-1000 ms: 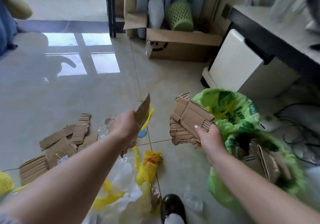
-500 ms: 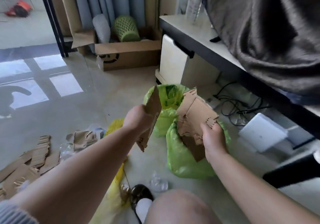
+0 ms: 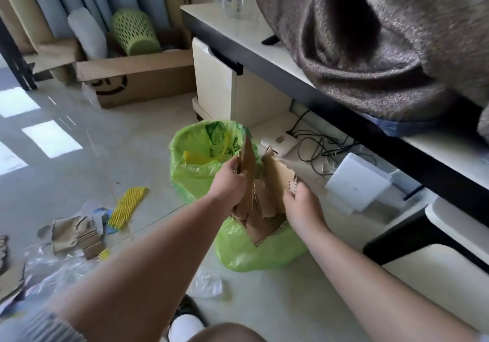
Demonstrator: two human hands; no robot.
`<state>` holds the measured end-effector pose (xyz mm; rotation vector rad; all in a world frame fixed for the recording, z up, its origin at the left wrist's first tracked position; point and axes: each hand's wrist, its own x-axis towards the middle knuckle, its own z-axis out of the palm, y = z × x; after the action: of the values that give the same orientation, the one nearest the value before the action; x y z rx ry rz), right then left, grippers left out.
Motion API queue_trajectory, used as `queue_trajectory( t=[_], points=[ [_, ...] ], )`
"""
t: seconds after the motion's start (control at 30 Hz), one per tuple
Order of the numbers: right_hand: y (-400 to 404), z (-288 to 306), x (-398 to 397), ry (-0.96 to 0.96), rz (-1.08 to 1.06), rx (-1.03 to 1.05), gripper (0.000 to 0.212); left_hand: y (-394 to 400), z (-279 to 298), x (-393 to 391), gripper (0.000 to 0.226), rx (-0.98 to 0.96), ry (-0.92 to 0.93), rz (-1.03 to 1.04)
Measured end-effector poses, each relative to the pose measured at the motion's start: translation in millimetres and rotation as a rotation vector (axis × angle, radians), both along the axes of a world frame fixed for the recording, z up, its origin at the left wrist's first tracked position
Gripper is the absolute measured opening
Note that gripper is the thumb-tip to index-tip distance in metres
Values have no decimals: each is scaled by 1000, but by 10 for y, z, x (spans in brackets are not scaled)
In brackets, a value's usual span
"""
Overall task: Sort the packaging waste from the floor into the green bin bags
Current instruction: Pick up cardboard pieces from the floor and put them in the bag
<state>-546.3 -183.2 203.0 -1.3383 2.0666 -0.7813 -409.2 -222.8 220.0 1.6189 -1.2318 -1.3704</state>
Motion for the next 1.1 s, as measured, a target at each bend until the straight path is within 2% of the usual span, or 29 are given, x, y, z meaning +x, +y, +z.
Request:
queue_trajectory(
  t=[0.13,0.2,0.37,0.5,0.67,0.73,0.83,0.9,0.97,1.1],
  points=[
    [-151,-79,79,104,189,50,28,-69,-109,-84,22,191,235,-73],
    [-216,-132,121,94,288,34,41,-113,-167,-114,25,257,342,-116],
    [-395,-317,32,79,381,147,49,-201,-340,-120,23,286,383,-135],
    [-443,-465,-104,-14,376,280,45,-205,-550,-127,27,200,183,-131],
    [-553,-667,-127,68,365,376,34,-247,-758,-292,40,-37,-345,-357],
    [-606,-709,-88,43,345,402,33,-269,-759,-358,45,-39,-450,-403],
    [-620,-682,-116,-36,298,366,38,-275,-705,-299,42,-20,-388,-356],
    [-580,-615,-144,-51,266,304,53,-233,-635,-112,57,-35,-301,-265],
    [-513,-504,-107,-49,213,175,59,-156,-564,151,70,-30,-201,-167],
    [-420,-197,296,-54,297,-143,52,22,-436,816,52,-13,-48,-13]
  ],
)
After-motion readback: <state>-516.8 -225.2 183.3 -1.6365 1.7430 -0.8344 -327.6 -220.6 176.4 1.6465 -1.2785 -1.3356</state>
